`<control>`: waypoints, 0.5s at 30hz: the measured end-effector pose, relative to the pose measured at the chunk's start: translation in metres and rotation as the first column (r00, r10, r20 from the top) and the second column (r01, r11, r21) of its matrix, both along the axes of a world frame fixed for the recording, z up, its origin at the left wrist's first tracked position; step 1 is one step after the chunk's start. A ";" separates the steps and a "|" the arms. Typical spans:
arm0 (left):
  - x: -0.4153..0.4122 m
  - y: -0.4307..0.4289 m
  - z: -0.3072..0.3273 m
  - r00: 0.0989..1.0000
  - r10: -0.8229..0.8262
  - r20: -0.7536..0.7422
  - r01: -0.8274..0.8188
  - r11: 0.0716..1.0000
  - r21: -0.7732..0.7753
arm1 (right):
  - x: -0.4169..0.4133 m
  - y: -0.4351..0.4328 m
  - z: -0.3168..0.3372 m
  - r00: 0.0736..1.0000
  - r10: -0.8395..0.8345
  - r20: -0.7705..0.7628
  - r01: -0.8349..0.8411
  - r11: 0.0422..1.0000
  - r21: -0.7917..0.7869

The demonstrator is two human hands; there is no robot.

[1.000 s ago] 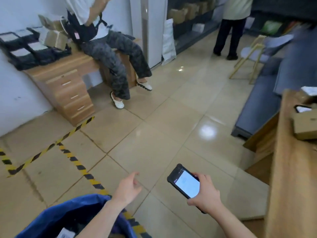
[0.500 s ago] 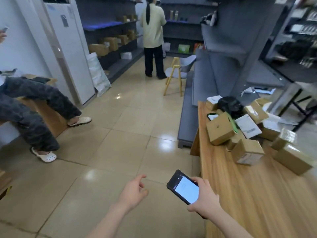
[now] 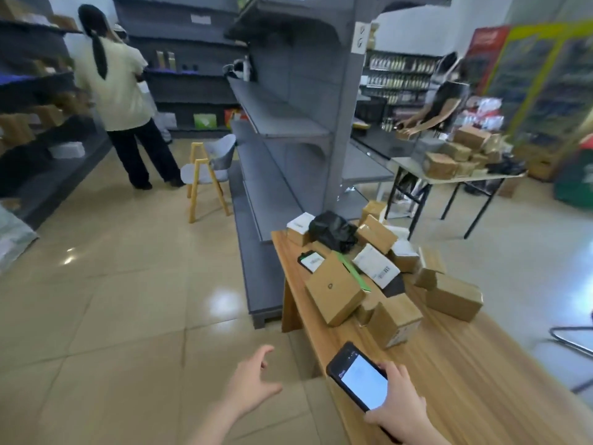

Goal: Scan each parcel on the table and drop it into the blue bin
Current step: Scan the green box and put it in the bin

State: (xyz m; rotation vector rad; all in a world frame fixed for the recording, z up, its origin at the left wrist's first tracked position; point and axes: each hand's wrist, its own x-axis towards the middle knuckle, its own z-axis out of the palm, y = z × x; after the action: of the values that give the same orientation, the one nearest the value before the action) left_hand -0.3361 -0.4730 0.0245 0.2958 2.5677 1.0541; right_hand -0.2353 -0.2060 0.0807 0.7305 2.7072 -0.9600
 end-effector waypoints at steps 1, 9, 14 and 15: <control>-0.015 0.007 0.001 0.999 -0.037 -0.004 0.037 0.999 0.001 | -0.004 0.003 0.002 1.000 -0.029 0.007 0.029 1.000 0.004; -0.104 0.086 0.014 0.949 -0.302 -0.089 0.299 0.953 -0.049 | -0.036 0.043 0.001 0.981 -0.194 0.007 0.193 0.980 0.051; -0.151 0.136 0.027 0.896 -0.419 -0.147 0.394 0.903 -0.171 | -0.073 0.082 -0.001 0.972 -0.232 -0.046 0.234 0.971 0.043; -0.161 0.142 0.030 0.882 -0.443 -0.162 0.409 0.889 -0.206 | -0.080 0.087 0.000 0.972 -0.233 -0.044 0.235 0.971 0.042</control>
State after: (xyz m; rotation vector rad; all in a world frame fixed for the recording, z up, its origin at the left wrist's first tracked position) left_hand -0.4967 -0.3313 0.0545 0.9234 2.5661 0.6693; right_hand -0.3149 -0.1186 0.0807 1.0708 2.7294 -0.9709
